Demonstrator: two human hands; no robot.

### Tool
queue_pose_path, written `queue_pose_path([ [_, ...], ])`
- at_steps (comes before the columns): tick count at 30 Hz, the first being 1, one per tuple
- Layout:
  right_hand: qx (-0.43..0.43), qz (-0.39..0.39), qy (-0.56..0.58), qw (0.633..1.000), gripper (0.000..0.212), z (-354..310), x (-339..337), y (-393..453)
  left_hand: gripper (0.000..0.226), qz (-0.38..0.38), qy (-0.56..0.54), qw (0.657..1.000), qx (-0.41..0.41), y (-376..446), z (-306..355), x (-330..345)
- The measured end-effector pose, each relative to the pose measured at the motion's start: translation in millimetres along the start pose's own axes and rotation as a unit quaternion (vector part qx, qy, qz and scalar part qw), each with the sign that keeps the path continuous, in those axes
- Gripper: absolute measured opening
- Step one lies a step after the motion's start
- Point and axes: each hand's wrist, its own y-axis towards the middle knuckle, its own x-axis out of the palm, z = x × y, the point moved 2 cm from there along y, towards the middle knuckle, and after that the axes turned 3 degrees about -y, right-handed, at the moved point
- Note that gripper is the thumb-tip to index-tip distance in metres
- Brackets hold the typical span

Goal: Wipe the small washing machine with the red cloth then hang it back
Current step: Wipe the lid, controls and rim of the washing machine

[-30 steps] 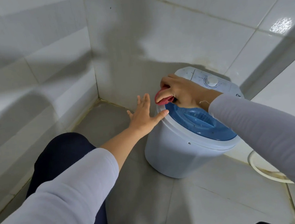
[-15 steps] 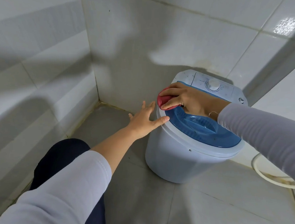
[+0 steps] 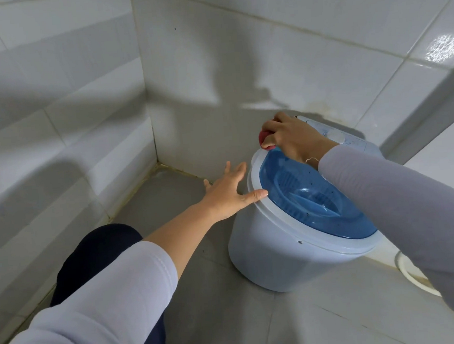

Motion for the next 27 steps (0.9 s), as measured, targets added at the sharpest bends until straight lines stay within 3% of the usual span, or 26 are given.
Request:
queue_pose_path([
  [7, 0.105, 0.045, 0.055, 0.992, 0.052, 42.0, -30.2, 5.0, 0.091, -0.022, -0.009, 0.999, -0.023, 17.7, -6.0, -13.1],
  [13, 0.069, 0.017, 0.069, 0.995, 0.052, 47.3, -29.1, 1.5, 0.086, -0.006, 0.051, 0.999, -0.010, 51.0, 11.9, -31.1],
  [19, 0.031, -0.030, 0.086, 0.995, 0.047, 19.2, -10.0, -1.8, 0.083, -0.036, 0.082, 0.996, 0.009, 71.0, 24.9, -28.1],
  [27, 0.055, -0.009, 0.185, 0.981, 0.055, 21.6, 25.0, -14.7, 0.069, -0.056, 0.083, 0.995, 0.028, 66.4, 30.6, -29.6],
])
